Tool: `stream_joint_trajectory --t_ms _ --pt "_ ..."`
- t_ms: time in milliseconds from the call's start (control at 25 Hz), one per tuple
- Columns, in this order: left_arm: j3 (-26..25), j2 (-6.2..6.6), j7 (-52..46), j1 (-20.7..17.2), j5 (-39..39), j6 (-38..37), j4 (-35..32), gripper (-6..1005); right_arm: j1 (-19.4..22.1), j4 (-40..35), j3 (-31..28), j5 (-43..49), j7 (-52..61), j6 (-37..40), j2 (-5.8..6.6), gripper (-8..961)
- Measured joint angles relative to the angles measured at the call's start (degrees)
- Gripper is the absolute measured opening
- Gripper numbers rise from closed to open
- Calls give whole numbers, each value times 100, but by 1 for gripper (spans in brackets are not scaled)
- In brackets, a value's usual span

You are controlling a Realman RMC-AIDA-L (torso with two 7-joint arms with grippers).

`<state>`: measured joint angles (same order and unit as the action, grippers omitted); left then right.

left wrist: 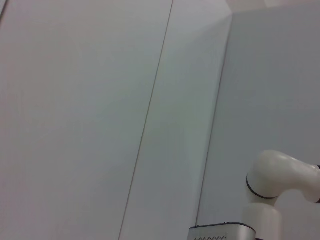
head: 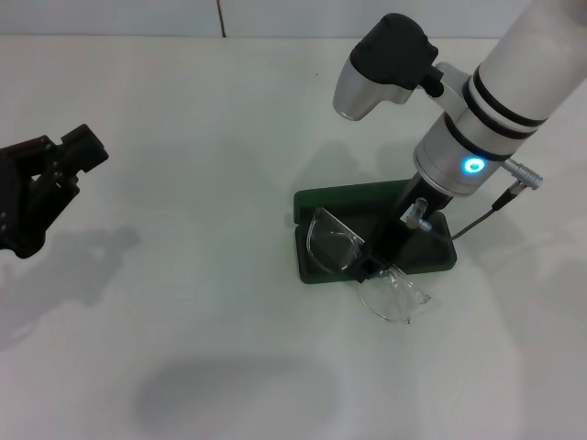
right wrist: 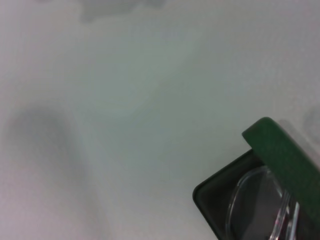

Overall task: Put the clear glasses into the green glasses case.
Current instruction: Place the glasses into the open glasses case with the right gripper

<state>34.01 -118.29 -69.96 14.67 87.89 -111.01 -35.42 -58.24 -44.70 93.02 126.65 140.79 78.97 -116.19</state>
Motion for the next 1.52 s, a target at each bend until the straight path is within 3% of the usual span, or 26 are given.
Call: stream_joint_trajectory --t_ms 240,440,680,1000,1520 --pt "0 -9 0 -33 0 -3 0 86 29 46 17 -33 -6 -89 0 235" --pt "0 -13 0 -50 0 -5 0 87 115 -41 -7 -44 -87 -103 0 104" --pt "-2 -19 -10 -52 0 -8 1 87 151 -158 -38 -58 -92 58 13 87" --pt "-46 -26 -23 -114 -39 -17 9 87 360 -980 -60 17 -73 420 56 63" --pt "-55 -79 -41 -144 -188 -17 12 87 284 -2333 -267 1055 -329 1822 63 55"
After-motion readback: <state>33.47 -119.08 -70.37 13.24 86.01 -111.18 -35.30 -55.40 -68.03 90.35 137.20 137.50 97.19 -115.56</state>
